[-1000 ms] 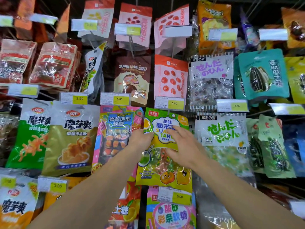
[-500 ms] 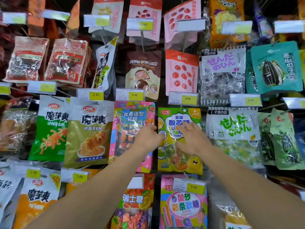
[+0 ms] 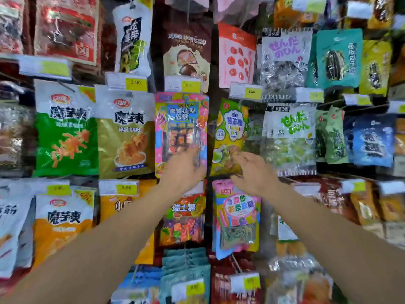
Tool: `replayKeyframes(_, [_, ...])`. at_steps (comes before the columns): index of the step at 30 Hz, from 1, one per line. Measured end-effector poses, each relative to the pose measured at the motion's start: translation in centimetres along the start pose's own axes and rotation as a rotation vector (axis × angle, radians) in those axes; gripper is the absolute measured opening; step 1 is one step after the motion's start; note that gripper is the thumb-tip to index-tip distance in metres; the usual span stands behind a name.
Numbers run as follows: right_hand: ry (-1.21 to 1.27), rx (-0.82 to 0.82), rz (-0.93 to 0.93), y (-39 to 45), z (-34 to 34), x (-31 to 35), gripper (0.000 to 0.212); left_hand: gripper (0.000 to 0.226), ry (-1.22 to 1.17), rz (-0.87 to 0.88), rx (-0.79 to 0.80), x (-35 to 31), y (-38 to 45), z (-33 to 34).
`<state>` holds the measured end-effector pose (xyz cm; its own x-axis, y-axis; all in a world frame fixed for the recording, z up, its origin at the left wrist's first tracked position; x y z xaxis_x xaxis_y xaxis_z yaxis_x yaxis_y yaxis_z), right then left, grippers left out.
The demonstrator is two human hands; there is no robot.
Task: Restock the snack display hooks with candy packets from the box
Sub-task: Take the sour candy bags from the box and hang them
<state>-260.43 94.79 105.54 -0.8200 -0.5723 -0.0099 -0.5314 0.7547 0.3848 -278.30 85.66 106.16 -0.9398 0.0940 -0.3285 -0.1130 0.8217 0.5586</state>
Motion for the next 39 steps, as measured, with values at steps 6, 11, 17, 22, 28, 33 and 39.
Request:
replayKeyframes(6, [-0.042, 0.062, 0.098, -8.2, 4.9, 7.0, 0.069, 0.053, 0.031, 0.023, 0.153, 4.0, -8.7, 1.4])
replayKeyframes(11, [0.09, 0.236, 0.083, -15.3, 9.1, 12.8, 0.068, 0.052, -0.009, 0.023, 0.222, 6.9, -17.2, 2.2])
replayKeyframes(17, [0.142, 0.337, 0.039, -22.6, 15.7, 17.7, 0.074, 0.057, -0.028, -0.095, 0.348, 9.8, -27.6, 4.7])
replayKeyframes(22, [0.225, 0.541, 0.0, -30.5, 20.8, 21.7, 0.072, 0.055, -0.026, -0.197, 0.469, 11.6, -37.9, 6.8])
replayKeyframes(28, [0.287, 0.717, -0.035, -39.6, 27.3, 26.5, 0.068, 0.049, -0.024, -0.34, 0.629, 14.1, -50.2, 8.8])
replayKeyframes(33, [0.309, 0.887, -0.022, -45.4, 32.7, 30.3, 0.075, 0.055, -0.1, -0.497, 0.744, 17.9, -58.3, 10.9])
replayKeyframes(39, [0.308, 1.062, 0.004, -48.6, 39.6, 34.7, 0.065, 0.045, -0.171, -0.641, 0.85, 23.8, -64.5, 13.8])
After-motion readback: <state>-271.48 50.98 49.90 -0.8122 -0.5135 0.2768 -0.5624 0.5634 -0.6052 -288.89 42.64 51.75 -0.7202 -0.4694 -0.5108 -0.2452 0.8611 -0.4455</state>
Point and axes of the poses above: each hand's wrist, its own y-axis towards the middle knuckle, its own z-axis out of the palm, x = y × z, the point moved 4 cm from there along y, towards the middle knuckle, and after that the axes turned 12 degrees about x, right-handed, at the moved point
